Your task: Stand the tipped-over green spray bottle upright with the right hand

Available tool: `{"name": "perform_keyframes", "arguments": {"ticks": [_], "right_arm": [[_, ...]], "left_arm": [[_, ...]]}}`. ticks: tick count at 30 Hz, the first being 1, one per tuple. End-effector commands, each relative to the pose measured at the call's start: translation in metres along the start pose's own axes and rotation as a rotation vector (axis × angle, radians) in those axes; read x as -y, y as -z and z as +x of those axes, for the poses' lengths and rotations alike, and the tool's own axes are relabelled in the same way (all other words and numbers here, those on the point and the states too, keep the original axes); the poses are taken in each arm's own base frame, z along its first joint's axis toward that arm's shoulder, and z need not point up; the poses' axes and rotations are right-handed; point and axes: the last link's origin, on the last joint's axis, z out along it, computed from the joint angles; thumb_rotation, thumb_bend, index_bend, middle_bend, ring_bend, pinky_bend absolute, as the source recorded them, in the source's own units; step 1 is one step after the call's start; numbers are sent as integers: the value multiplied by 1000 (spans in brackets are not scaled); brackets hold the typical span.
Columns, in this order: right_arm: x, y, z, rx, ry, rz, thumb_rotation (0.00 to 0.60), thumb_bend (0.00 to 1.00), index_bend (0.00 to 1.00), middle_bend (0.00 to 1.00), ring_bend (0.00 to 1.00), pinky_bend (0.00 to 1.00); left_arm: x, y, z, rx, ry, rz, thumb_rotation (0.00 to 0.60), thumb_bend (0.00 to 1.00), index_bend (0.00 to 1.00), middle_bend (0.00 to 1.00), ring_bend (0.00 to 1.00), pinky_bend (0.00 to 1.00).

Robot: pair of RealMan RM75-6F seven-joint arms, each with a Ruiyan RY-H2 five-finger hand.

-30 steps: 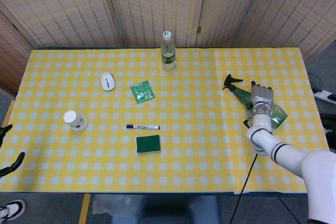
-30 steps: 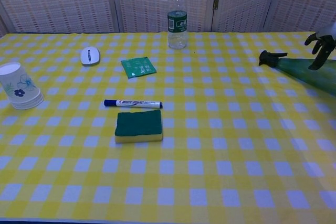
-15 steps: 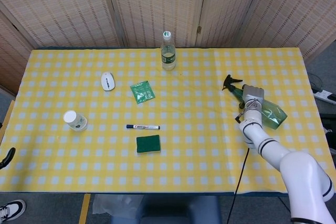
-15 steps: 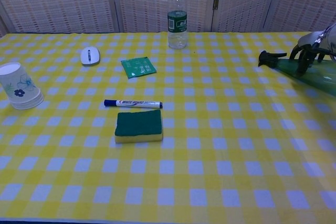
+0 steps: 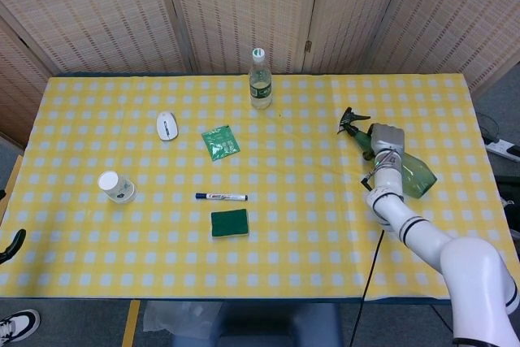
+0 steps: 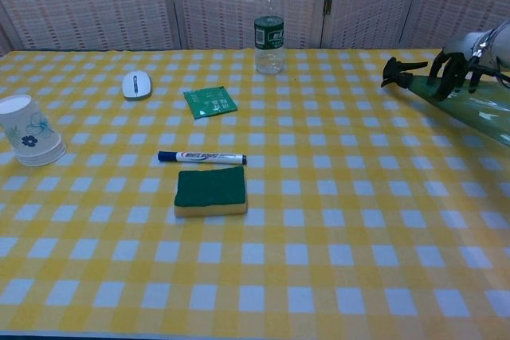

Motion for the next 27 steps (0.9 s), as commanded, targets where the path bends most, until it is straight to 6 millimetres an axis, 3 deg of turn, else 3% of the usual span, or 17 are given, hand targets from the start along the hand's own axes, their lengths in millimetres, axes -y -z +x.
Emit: {"name": "perform_keyframes", "arguments": {"ticks": [1, 5, 9, 13, 17, 20, 22, 25, 27], "right_arm": [[6, 12, 17, -12, -172, 116, 600, 396, 620, 516, 489, 348], [18, 29, 29, -39, -343, 258, 600, 396, 635, 520, 489, 326], [27, 57, 41, -154, -512, 439, 600, 396, 590, 470, 483, 277], [15, 75, 46, -297, -583, 577, 600, 396, 584, 464, 472, 260], [1, 80, 43, -325, -730, 654, 600, 396, 584, 464, 473, 261], [-12, 86, 28, -390, -867, 744, 600, 396, 554, 446, 472, 261], [-23, 88, 4, -385, -916, 792, 600, 396, 528, 429, 471, 261], [-35, 85, -24, -346, -994, 798, 600, 396, 527, 428, 471, 261], [-38, 81, -32, -332, -1077, 785, 600, 396, 527, 427, 471, 265]], "left_arm": [[0, 1, 1, -1, 9, 4, 190, 361, 0, 114, 9, 0], [-1, 1, 0, 3, 9, 8, 190, 361, 0, 97, 0, 0], [-1, -1, 0, 5, 6, 14, 188, 361, 0, 97, 0, 0], [-2, -1, -1, 4, -5, 9, 190, 361, 0, 97, 0, 0], [-3, 0, -1, 4, -9, 7, 191, 360, 0, 97, 1, 0], [-4, 0, -1, -7, -10, 2, 187, 360, 0, 97, 8, 0], [-4, 0, -2, -6, -15, 1, 187, 359, 0, 97, 10, 0], [-4, -2, -4, 3, -26, 5, 190, 360, 0, 97, 11, 0], [-4, -3, -5, 9, -31, 7, 188, 360, 0, 97, 11, 0]]}}
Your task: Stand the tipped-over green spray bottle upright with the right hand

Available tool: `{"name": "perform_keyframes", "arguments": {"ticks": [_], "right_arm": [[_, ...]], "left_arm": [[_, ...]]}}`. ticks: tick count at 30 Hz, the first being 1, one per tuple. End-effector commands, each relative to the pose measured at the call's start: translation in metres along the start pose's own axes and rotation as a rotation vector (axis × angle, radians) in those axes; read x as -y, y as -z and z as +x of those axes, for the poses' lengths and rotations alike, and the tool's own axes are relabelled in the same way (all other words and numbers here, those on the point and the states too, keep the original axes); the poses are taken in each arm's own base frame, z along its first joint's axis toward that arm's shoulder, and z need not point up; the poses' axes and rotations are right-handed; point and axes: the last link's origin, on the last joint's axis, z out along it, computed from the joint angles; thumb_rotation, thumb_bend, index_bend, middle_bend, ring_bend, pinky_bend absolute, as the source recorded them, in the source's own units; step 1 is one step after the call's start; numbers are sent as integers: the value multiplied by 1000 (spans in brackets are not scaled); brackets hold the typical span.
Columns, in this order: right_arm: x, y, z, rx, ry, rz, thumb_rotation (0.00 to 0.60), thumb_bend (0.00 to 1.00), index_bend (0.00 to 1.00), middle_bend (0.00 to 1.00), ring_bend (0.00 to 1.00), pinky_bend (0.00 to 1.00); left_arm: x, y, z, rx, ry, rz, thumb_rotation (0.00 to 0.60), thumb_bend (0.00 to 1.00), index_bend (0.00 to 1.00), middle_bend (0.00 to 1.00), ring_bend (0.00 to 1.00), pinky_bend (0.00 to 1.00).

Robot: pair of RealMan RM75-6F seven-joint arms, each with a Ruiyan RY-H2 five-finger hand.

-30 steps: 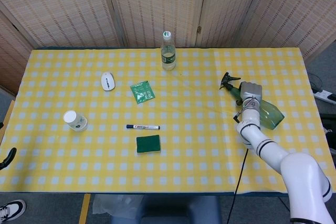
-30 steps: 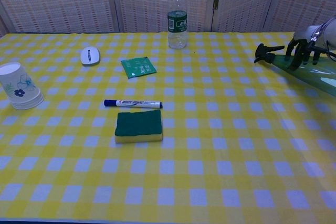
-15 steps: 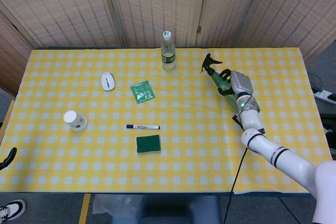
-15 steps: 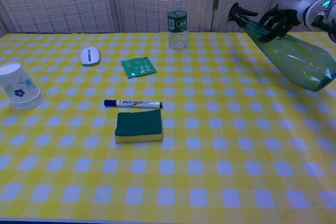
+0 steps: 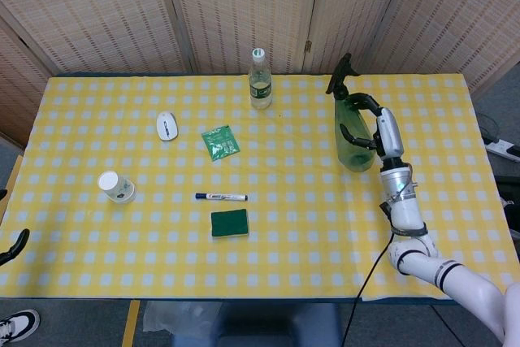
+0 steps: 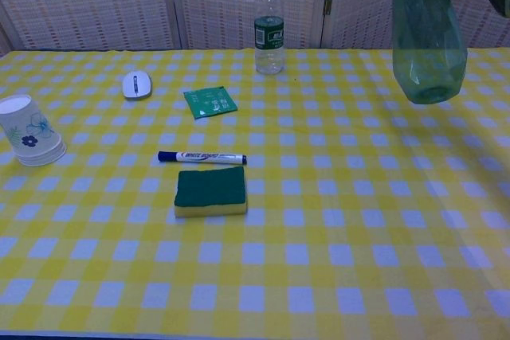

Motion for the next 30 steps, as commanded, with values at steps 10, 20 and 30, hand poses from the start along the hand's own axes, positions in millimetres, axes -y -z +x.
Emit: {"name": "perform_keyframes", "arguments": {"ticks": [10, 20, 30], "right_arm": [[-50, 44, -8, -131, -226, 71, 600, 396, 527, 439, 489, 303], [-77, 65, -11, -71, -230, 2, 600, 396, 527, 439, 492, 303], [-88, 75, -14, -52, -195, -29, 600, 397, 527, 447, 477, 303]], "left_arm": [[3, -5, -1, -19, -25, 28, 189, 359, 0, 97, 17, 0], [5, -7, -1, -27, -19, 39, 185, 359, 0, 97, 23, 0], [5, -7, 0, -29, -7, 36, 184, 359, 0, 97, 24, 0]]}}
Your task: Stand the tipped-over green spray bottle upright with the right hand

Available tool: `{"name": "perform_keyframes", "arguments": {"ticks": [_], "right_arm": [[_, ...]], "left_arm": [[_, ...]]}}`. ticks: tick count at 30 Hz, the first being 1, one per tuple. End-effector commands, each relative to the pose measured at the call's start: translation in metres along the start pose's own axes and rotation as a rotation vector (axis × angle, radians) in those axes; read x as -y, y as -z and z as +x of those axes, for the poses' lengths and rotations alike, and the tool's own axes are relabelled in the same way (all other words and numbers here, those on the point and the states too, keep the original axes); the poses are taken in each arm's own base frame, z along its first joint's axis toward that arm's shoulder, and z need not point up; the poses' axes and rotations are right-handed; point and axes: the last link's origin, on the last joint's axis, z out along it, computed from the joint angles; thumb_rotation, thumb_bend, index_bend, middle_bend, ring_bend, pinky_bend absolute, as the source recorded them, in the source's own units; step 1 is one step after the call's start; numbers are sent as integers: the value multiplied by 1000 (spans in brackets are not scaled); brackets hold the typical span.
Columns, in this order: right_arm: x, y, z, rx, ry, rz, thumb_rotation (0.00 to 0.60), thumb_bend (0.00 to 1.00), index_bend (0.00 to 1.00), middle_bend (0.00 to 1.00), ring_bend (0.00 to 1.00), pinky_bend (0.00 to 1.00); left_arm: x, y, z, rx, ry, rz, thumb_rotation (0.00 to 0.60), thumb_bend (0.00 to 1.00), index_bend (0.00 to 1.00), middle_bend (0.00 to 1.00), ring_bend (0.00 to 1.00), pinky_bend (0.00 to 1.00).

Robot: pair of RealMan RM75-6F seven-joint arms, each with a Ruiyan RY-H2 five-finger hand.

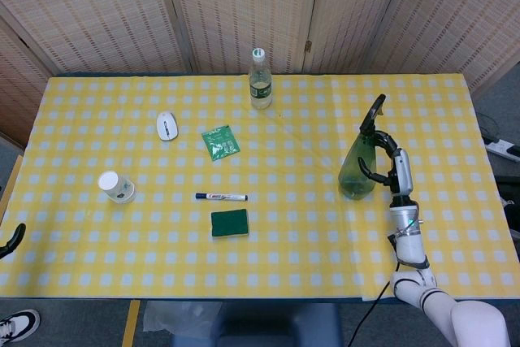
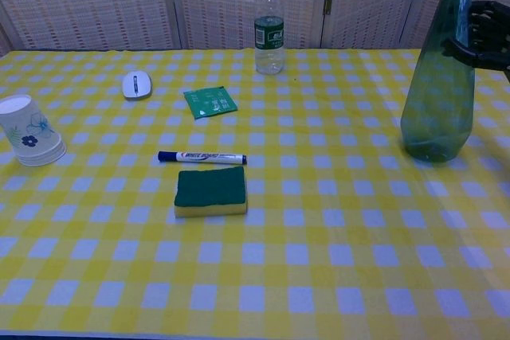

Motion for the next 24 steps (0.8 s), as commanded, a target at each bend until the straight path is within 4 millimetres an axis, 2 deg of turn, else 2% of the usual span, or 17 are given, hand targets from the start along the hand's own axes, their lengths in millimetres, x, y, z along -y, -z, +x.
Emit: {"name": "perform_keyframes", "arguments": {"ticks": [1, 3, 10, 19, 24], "right_arm": [[-3, 6, 0, 3, 7, -6, 600, 396, 526, 444, 468, 303], [-4, 9, 1, 11, 14, -10, 594, 396, 493, 434, 448, 302], [-3, 24, 14, 12, 69, 14, 555, 396, 179, 349, 366, 188], [2, 31, 23, 49, 144, 34, 547, 396, 52, 254, 262, 92], [3, 37, 29, 62, 155, 15, 546, 396, 31, 233, 237, 58]], "left_arm": [[0, 1, 0, 1, -1, -2, 185, 359, 0, 98, 24, 0], [-1, 1, 0, 4, 0, -5, 186, 359, 0, 107, 28, 0], [-1, 1, -2, 21, -5, -9, 229, 360, 0, 119, 37, 0], [-11, 6, -6, 10, -8, -79, 237, 357, 0, 144, 68, 0], [-13, 8, -5, -2, -8, -81, 234, 355, 0, 145, 69, 0]]}}
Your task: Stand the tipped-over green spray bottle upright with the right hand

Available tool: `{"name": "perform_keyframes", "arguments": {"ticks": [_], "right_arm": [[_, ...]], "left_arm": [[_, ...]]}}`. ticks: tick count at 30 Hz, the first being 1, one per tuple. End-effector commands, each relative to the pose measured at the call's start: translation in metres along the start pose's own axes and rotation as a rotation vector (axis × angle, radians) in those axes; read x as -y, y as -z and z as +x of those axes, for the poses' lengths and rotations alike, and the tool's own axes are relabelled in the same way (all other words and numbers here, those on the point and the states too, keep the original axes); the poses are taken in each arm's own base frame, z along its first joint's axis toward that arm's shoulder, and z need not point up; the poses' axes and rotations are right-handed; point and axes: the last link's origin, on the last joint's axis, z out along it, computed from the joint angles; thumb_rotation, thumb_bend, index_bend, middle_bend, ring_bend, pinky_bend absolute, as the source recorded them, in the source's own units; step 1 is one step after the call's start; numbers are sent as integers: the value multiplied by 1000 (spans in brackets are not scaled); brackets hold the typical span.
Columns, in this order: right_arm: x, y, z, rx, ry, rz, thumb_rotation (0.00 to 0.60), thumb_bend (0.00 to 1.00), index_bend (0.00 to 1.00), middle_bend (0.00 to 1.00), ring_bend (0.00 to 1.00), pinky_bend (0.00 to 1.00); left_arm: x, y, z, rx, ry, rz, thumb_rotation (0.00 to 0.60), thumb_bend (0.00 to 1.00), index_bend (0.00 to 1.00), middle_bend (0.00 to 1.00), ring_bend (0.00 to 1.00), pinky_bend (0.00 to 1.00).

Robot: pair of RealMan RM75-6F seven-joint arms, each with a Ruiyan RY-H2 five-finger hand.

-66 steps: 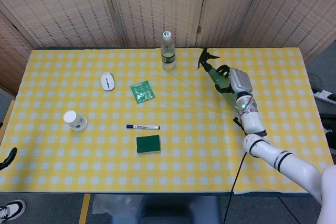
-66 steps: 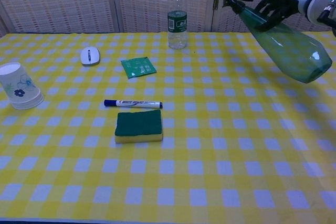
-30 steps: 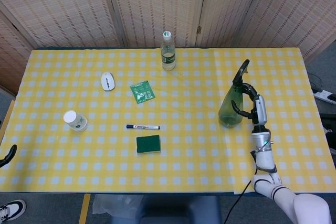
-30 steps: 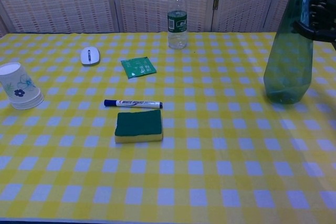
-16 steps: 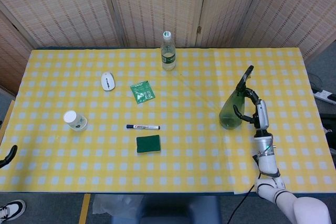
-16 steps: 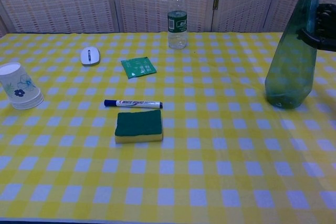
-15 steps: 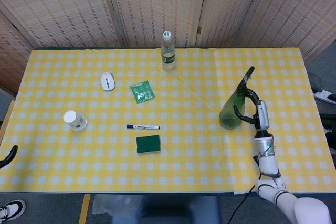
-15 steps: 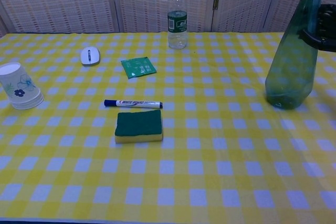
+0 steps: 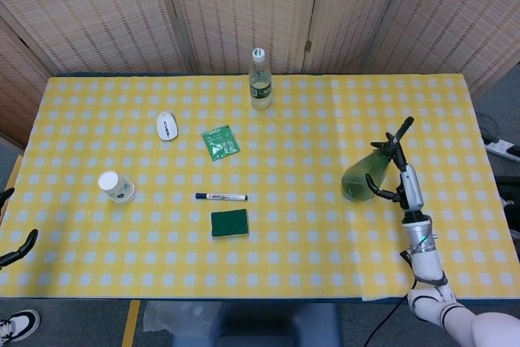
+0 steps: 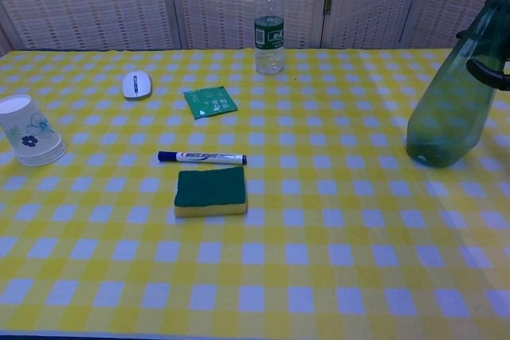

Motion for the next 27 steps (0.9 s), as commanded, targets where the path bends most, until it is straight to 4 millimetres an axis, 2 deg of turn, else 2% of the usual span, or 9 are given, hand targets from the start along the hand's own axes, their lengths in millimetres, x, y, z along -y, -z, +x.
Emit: {"name": "perform_keyframes", "arguments": {"ticks": [1, 8, 18, 22, 27], "right_arm": [[0, 5, 5, 10, 12, -17, 546, 396, 27, 228, 231, 48], [7, 10, 10, 34, 17, -18, 530, 393, 0, 180, 193, 2], [16, 14, 22, 63, 46, -31, 523, 368, 0, 88, 125, 0], [15, 30, 32, 88, 80, -45, 526, 367, 0, 36, 99, 0], [13, 53, 50, 98, 136, -88, 537, 367, 0, 22, 91, 0]], "left_arm": [[-3, 2, 0, -6, -2, -11, 234, 356, 0, 145, 69, 0], [-6, 5, 0, -8, -14, -25, 235, 340, 0, 145, 67, 0], [-6, 6, 2, -9, -8, -38, 231, 319, 0, 151, 69, 0], [-7, 8, 2, -15, -23, -44, 233, 309, 0, 150, 65, 0], [-8, 10, 3, -33, -55, -44, 238, 308, 0, 150, 63, 0]]}}
